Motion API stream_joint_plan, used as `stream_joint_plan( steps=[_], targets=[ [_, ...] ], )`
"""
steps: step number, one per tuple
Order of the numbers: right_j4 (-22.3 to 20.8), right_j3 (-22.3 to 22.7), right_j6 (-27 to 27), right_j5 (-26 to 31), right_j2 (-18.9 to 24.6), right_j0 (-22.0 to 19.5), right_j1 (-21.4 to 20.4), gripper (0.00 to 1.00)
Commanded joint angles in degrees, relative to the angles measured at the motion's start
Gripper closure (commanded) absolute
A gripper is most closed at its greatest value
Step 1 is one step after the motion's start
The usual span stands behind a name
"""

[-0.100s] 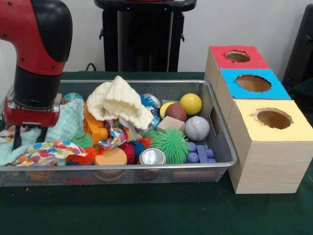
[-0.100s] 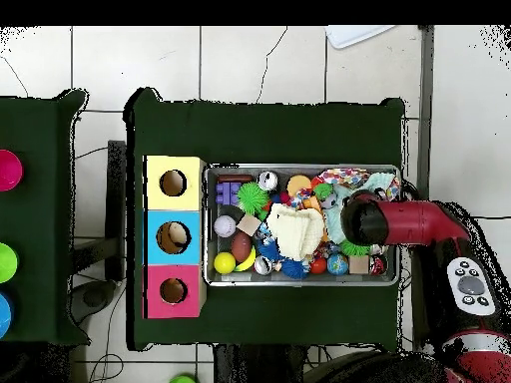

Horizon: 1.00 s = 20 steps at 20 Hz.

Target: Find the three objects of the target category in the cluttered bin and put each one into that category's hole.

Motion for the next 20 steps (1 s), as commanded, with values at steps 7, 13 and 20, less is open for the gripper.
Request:
stream_joint_plan(
  steps=[7,13,20],
  targets=[
    [8.13,4.21,7.39,6.11,1.28,-0.03,4.29,1.0],
    [13.24,7.39,10.72,9.43,-1.47,3.21,1.49,1.0],
    [17.33,11.99,15.94,7.31,-6.32,8.89,-0.84,1.0]
  ],
)
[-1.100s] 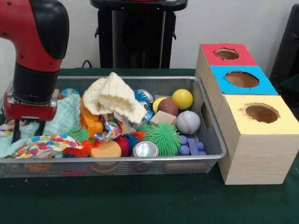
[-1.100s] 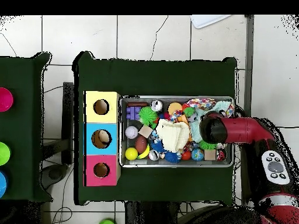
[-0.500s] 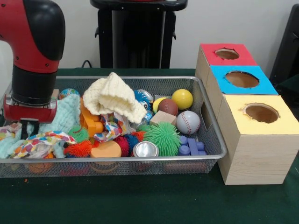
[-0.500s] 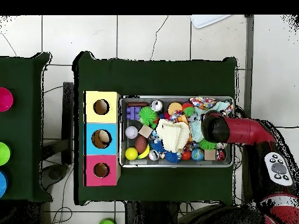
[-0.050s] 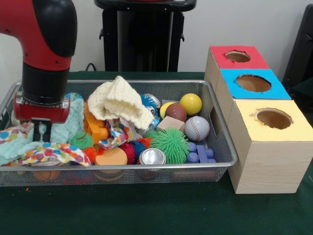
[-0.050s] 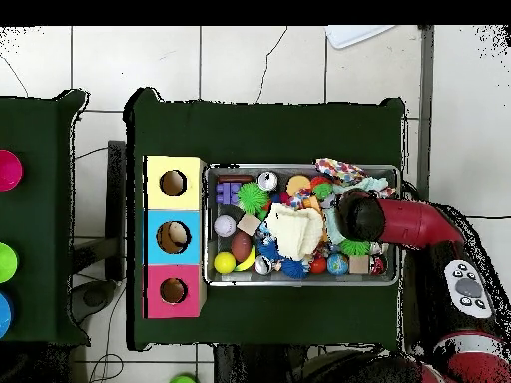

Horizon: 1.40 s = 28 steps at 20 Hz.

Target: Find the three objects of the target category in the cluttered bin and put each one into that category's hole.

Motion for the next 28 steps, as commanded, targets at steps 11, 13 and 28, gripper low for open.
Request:
stream_joint_plan(
  steps=[11,13,28],
  targets=[
    [8.4,12.41,17.88,0.82,-7.06,11.89,1.79,1.0],
    [8.72,12.52,18.38,-0.72,-8.17,12.85,2.52,1.0],
    [14.66,14.27,21.23,-5.91,-12.41,18.05,5.28,1.0]
  ],
)
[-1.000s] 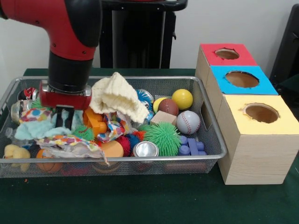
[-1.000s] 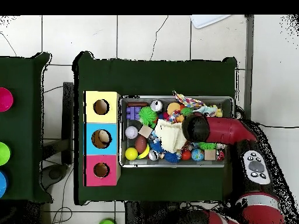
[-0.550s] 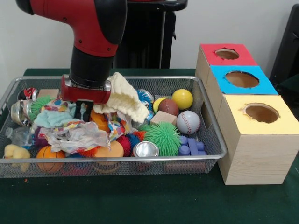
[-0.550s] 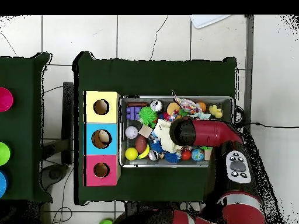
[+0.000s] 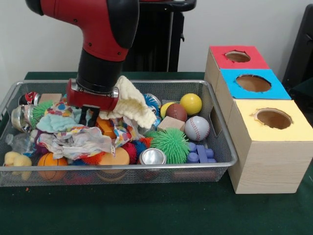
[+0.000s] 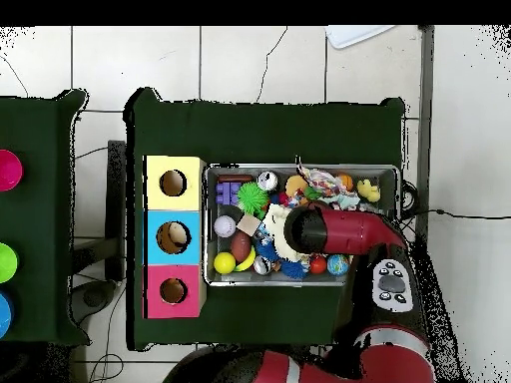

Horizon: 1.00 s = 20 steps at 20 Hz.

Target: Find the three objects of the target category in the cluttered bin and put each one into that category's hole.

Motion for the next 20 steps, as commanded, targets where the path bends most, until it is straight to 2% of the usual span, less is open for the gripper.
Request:
stream_joint_plan(
  steps=[1,4,10,20],
  targets=[
    [5.31,9.2,17.65,-0.56,1.61,2.48,4.98,1.0],
    [7.96,11.62,19.31,-1.19,2.38,2.62,4.21,1.0],
    [13.58,17.51,21.48,-3.8,6.3,0.29,2.86,1.0],
    [20.14,22.34,21.07,-4.39,10.11,-2.19,1.59,1.0]
  ],
)
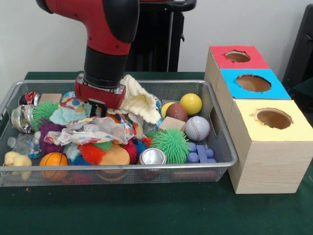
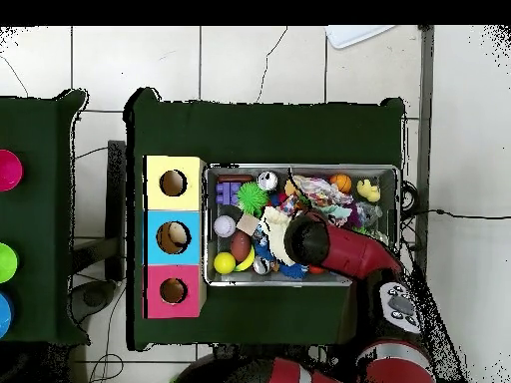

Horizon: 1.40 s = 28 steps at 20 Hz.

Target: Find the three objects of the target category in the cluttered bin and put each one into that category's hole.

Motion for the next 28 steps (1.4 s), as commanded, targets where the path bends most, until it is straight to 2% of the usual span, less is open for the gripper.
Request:
stream_joint_plan(
  steps=[1,11,28],
  targets=[
    [5.47,13.63,14.16,3.78,10.82,-1.24,2.85,1.0],
    [11.74,19.27,14.56,0.97,17.64,-6.03,2.27,1.0],
    [14.85,21.79,13.01,-1.34,20.01,-6.71,1.8,1.0]
  ],
)
